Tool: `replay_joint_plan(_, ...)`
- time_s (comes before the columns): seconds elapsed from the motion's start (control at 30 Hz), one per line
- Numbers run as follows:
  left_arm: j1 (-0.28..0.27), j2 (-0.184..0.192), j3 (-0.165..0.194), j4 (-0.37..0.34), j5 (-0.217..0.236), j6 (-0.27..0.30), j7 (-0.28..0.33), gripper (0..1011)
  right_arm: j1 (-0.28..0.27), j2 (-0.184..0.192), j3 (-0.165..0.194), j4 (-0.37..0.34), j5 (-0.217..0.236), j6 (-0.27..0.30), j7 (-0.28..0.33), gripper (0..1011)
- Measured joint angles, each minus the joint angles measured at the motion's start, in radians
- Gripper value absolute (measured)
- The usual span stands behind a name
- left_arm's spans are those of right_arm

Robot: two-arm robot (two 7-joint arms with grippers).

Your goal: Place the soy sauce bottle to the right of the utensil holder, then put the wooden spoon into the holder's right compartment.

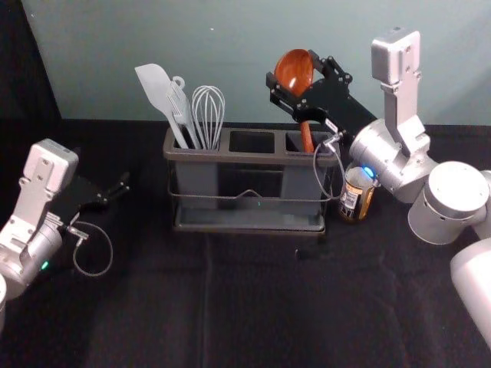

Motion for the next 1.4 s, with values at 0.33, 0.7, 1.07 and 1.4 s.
replay_joint_plan(0.33, 0.000, 0.000, 0.000, 0.000, 0.000, 0.000, 0.000, 1005, -0.019, 0.013, -0.002, -0.004, 0.016, 0.002, 0.008, 841)
replay_joint_plan(0.7, 0.000, 0.000, 0.000, 0.000, 0.000, 0.000, 0.000, 1005, -0.037, 0.022, -0.004, -0.022, 0.027, 0.003, 0.008, 842)
replay_joint_plan(1.07, 0.000, 0.000, 0.000, 0.000, 0.000, 0.000, 0.000, 1005, -0.036, 0.022, -0.004, -0.021, 0.026, 0.003, 0.008, 841)
replay_joint_plan(1.4, 0.000, 0.000, 0.000, 0.000, 0.000, 0.000, 0.000, 1005, -0.035, 0.021, -0.005, -0.019, 0.025, 0.003, 0.008, 1003)
